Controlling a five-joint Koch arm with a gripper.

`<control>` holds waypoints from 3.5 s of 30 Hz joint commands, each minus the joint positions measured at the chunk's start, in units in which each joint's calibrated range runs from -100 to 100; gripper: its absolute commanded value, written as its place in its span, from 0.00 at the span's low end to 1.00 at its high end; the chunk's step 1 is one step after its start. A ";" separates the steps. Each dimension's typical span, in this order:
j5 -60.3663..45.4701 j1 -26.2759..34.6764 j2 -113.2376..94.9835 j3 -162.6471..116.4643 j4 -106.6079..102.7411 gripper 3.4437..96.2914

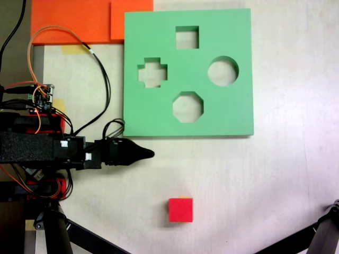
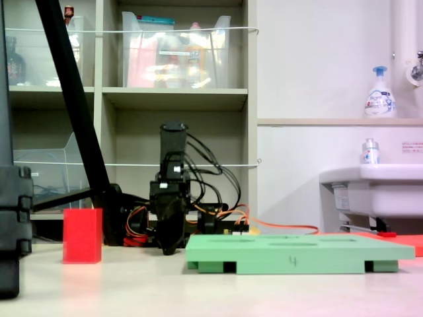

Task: Put the square block into the corresponding hole

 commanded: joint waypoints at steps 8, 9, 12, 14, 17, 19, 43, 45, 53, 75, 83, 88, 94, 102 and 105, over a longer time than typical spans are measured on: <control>21.39 -4.84 -0.55 -0.69 -4.94 0.50; 24.86 -5.62 -0.55 -0.69 -4.46 0.49; 26.52 -8.40 -0.55 -0.69 -10.82 0.47; 29.60 -9.23 -0.55 9.78 -25.26 0.46; 33.41 -9.67 0.85 35.21 -55.98 0.46; 35.07 -10.11 11.46 49.96 -70.52 0.46; 32.09 -15.78 86.18 125.34 -105.76 0.99; 32.04 -15.87 88.70 125.34 -105.57 0.99; 32.09 -15.68 95.26 125.24 -103.93 0.99; 31.99 -15.97 106.72 124.84 -95.56 0.75; 31.94 -15.92 106.58 123.54 -94.11 0.48; 32.14 -16.02 106.44 121.75 -94.01 0.38; 33.16 -16.56 103.78 118.16 -95.27 0.17; 35.36 -16.61 96.24 118.06 -102.68 0.14; 37.56 -16.31 88.42 118.16 -107.88 0.14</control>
